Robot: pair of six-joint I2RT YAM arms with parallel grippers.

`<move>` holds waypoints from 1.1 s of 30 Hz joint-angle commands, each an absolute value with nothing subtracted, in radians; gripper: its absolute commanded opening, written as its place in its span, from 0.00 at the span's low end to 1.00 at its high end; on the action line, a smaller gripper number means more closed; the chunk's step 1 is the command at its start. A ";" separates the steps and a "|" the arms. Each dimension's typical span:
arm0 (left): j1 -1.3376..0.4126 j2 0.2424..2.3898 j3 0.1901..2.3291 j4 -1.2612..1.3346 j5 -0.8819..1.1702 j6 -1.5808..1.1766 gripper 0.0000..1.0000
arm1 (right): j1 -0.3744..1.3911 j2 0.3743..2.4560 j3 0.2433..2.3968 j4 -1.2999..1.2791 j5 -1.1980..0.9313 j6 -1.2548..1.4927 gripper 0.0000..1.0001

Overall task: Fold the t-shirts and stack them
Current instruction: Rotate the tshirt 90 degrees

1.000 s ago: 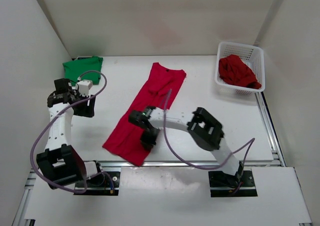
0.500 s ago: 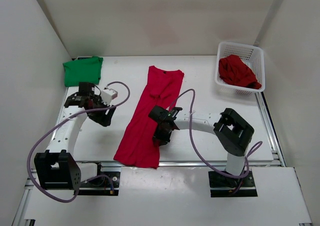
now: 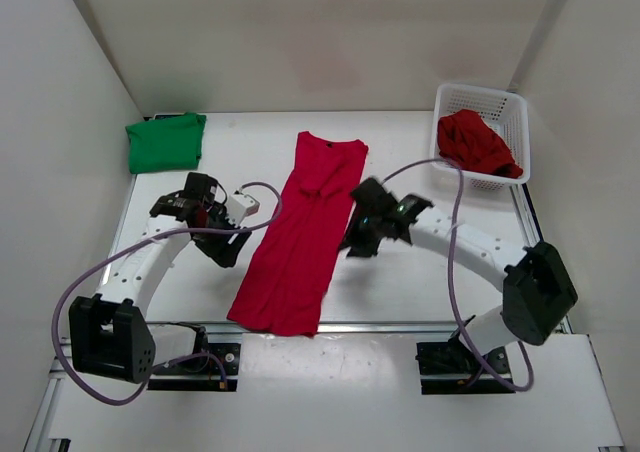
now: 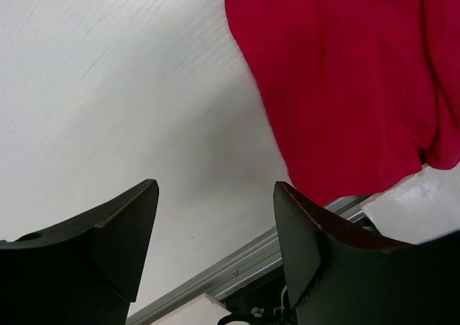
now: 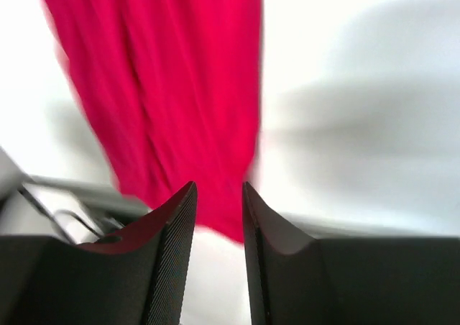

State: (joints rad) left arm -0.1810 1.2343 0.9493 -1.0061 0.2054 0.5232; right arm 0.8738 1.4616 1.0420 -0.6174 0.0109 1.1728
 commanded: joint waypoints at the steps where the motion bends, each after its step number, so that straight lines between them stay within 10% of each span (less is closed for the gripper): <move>1: -0.195 1.226 0.959 -1.005 0.207 0.499 0.75 | 0.644 1.508 1.197 -0.638 -0.023 0.938 0.37; 11: -0.186 1.325 0.978 -0.971 0.247 0.466 0.76 | 0.354 2.119 1.929 -0.800 -0.061 0.609 0.40; 17: -0.152 1.440 1.074 -0.968 0.258 0.380 0.74 | 0.331 2.723 2.824 -1.135 0.047 0.535 0.43; 21: -0.137 1.476 1.129 -0.960 0.250 0.345 0.75 | 0.301 2.629 2.536 -1.007 0.115 0.532 0.44; 33: -0.078 1.615 1.259 -0.954 0.247 0.322 0.74 | 0.305 2.741 2.612 -0.971 0.054 0.430 0.45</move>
